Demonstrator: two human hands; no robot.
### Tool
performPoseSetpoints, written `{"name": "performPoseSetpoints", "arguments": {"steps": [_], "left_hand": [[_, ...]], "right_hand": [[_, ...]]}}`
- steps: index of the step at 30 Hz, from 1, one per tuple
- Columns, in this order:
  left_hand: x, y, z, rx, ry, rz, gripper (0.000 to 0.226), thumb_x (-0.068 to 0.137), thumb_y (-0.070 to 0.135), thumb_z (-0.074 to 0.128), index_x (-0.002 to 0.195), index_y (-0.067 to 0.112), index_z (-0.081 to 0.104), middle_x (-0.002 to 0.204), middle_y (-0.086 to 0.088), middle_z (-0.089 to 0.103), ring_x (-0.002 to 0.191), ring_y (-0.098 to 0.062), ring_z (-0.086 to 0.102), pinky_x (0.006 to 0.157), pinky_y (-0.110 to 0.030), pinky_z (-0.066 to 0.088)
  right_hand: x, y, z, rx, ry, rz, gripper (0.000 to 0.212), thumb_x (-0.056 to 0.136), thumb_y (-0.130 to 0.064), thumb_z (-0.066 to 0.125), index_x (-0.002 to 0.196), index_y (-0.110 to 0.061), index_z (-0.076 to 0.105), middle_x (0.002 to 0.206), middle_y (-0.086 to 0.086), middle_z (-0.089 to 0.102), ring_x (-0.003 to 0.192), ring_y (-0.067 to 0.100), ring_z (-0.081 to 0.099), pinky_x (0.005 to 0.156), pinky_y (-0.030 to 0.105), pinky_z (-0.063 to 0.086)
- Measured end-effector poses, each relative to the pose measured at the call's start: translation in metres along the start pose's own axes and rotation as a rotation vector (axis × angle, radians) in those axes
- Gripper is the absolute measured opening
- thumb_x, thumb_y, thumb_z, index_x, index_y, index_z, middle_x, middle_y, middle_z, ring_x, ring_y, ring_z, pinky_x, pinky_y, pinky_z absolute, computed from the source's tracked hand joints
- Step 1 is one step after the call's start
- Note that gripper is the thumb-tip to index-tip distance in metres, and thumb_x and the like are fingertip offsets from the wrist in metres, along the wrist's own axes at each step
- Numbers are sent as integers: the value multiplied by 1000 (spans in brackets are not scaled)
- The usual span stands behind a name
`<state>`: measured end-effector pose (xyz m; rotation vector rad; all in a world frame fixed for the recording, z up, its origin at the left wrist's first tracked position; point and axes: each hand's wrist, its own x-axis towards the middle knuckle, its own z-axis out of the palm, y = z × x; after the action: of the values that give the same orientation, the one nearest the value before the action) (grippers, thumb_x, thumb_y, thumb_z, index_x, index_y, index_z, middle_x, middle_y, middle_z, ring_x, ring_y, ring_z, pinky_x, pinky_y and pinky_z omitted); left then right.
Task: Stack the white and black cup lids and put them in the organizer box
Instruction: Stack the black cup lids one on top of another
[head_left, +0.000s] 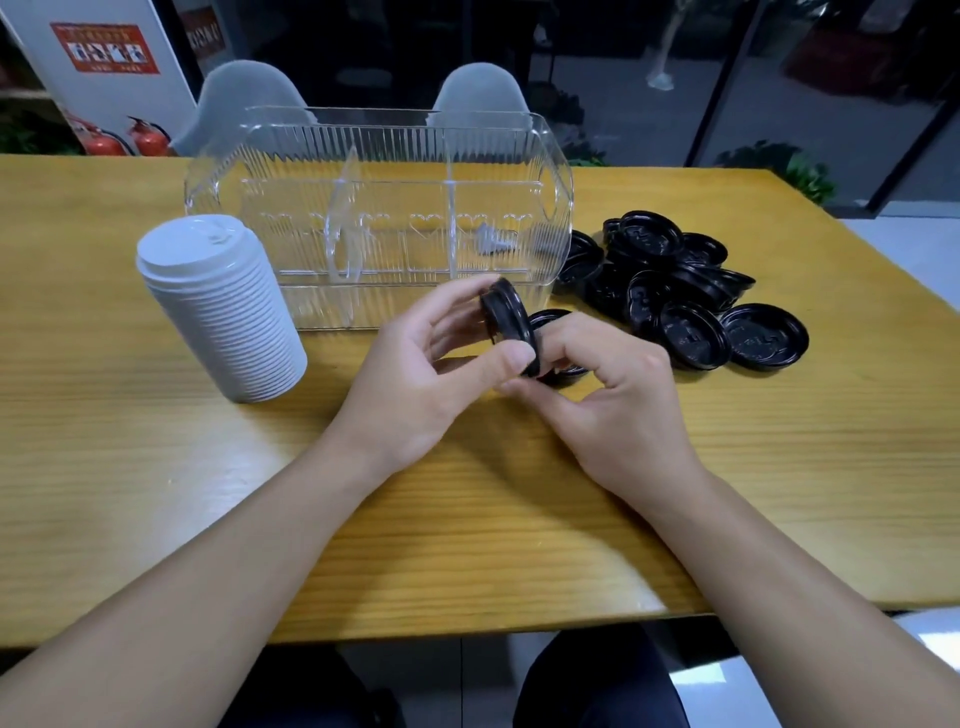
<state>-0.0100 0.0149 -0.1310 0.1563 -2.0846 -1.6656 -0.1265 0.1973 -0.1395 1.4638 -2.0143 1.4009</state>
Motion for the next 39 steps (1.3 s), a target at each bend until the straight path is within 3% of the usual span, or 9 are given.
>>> {"name": "performPoseSetpoints", "arguments": {"steps": [4, 8, 10, 15, 18, 23, 27, 32, 39], "left_hand": [[-2, 0, -2, 73, -49, 17, 70, 93, 32, 93, 156, 27, 64, 146, 6, 77, 142, -14, 70, 117, -56, 59], [2, -3, -24, 151, -2, 48, 68, 86, 30, 97, 144, 24, 61, 139, 6, 77, 138, -18, 70, 112, -55, 59], [5, -7, -36, 289, -9, 47, 61, 84, 35, 98, 135, 27, 64, 134, 12, 77, 136, -13, 70, 108, -57, 58], [4, -7, -41, 623, -174, -10, 59, 82, 62, 88, 132, 43, 62, 134, 21, 71, 137, -4, 63, 110, -43, 55], [3, -4, -40, 682, -245, -48, 56, 85, 58, 90, 131, 47, 60, 137, 28, 62, 140, 1, 52, 116, -37, 50], [1, -5, -32, 738, -336, -62, 63, 91, 59, 87, 146, 48, 60, 142, 29, 54, 145, -4, 41, 126, -40, 40], [0, -4, -28, 744, -319, -66, 79, 90, 64, 85, 159, 48, 50, 144, 31, 55, 148, -4, 41, 129, -46, 39], [0, -4, -28, 737, -311, -46, 82, 87, 67, 88, 159, 46, 54, 148, 31, 53, 151, 1, 38, 126, -33, 37], [1, -6, -26, 660, -224, -26, 52, 95, 64, 81, 142, 44, 70, 130, 38, 61, 136, 10, 50, 108, -8, 38]], "right_hand": [[-2, 3, 1, 14, -61, -22, 35, 92, -25, 94, 82, 0, 72, 89, 11, 73, 83, 34, 70, 72, 51, 54], [0, 8, -13, -48, -97, 23, 31, 87, -34, 98, 103, -13, 83, 117, -2, 79, 115, 21, 74, 98, 49, 57], [3, 14, -21, -102, -62, 106, 25, 91, -33, 94, 108, -18, 83, 119, -8, 78, 119, 15, 71, 103, 47, 56], [3, 20, -19, -217, -55, 245, 8, 98, -31, 87, 102, -27, 82, 115, -16, 75, 115, 10, 68, 107, 51, 53], [3, 20, -20, -240, -91, 305, 13, 97, -40, 86, 102, -30, 82, 118, -18, 74, 118, 9, 66, 111, 52, 50], [4, 19, -18, -294, -127, 359, 31, 90, -56, 86, 109, -31, 86, 122, -18, 72, 121, 6, 59, 113, 36, 35], [4, 20, -17, -347, -149, 371, 34, 91, -54, 86, 114, -30, 87, 123, -14, 72, 121, 10, 54, 115, 40, 33], [3, 22, -17, -343, -155, 360, 16, 97, -39, 86, 109, -29, 88, 118, -16, 74, 114, 4, 49, 114, 41, 34], [5, 19, -15, -434, -191, 342, 8, 104, -30, 80, 101, -27, 86, 114, -14, 76, 114, 15, 57, 111, 37, 29]]}}
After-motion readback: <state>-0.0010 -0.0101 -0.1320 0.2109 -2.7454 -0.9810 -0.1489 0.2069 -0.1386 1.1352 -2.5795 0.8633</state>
